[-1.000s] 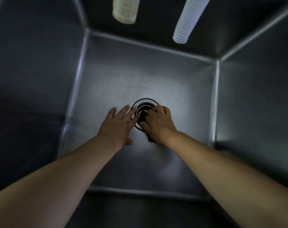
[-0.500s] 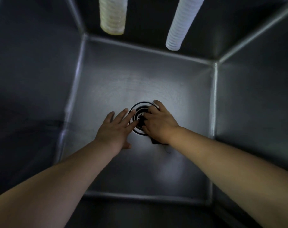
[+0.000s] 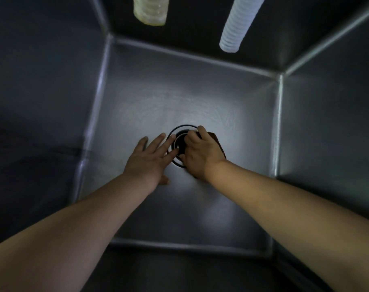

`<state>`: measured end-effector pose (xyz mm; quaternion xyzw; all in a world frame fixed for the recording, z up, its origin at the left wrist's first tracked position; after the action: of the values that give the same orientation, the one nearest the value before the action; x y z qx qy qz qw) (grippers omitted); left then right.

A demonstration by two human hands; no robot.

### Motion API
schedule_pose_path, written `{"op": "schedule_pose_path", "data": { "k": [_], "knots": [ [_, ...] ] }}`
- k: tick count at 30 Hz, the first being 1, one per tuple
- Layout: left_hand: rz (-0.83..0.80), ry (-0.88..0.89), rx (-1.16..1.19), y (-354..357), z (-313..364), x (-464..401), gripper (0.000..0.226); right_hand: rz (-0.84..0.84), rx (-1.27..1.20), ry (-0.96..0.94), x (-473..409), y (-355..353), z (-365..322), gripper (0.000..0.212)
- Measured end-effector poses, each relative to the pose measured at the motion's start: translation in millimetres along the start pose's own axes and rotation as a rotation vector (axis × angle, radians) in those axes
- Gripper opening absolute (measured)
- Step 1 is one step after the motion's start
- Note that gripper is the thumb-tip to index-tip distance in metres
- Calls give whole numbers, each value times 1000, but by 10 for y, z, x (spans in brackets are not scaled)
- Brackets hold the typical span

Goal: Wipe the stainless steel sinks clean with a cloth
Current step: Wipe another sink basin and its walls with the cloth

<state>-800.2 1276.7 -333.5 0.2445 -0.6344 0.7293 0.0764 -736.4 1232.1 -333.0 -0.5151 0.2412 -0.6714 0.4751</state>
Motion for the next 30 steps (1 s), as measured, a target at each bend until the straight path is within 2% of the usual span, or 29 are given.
{"op": "schedule_pose_path", "data": {
  "k": [6,9,12,15,18,21,24,26,30],
  "knots": [
    [41,1,-1,27,-14,-5,88,56,-112,58,-53,-30,-2,40],
    [61,4,-2,43,-9,-10,90,166,-346,198,-47,-53,84,31],
    [67,12,-4,41,-10,9,91,262,-613,363,3,-14,239,40],
    [74,15,-14,30,-6,33,91,335,-758,472,91,15,316,38],
    [60,16,-45,17,14,36,94,490,-866,695,285,-26,392,31],
    [66,21,-68,-2,12,38,96,683,-896,932,630,-77,587,36],
    [88,22,-74,4,-3,69,99,824,-764,1065,941,-83,925,37],
    [102,29,-78,6,5,75,97,802,-706,1041,965,-10,1111,39],
    [95,26,36,-32,16,80,96,462,-681,740,619,396,1000,44]
  ]
}}
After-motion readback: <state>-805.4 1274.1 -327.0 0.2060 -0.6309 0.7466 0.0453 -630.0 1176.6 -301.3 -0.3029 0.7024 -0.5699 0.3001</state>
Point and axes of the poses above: each hand's wrist, its own x-axis away from the middle knuckle, its own y-axis out of the palm, z = x × y, the point moved 9 cm from there along -x, towards the middle knuckle, and after that the axes turned 9 degrees about z, right-handed, at the moved point
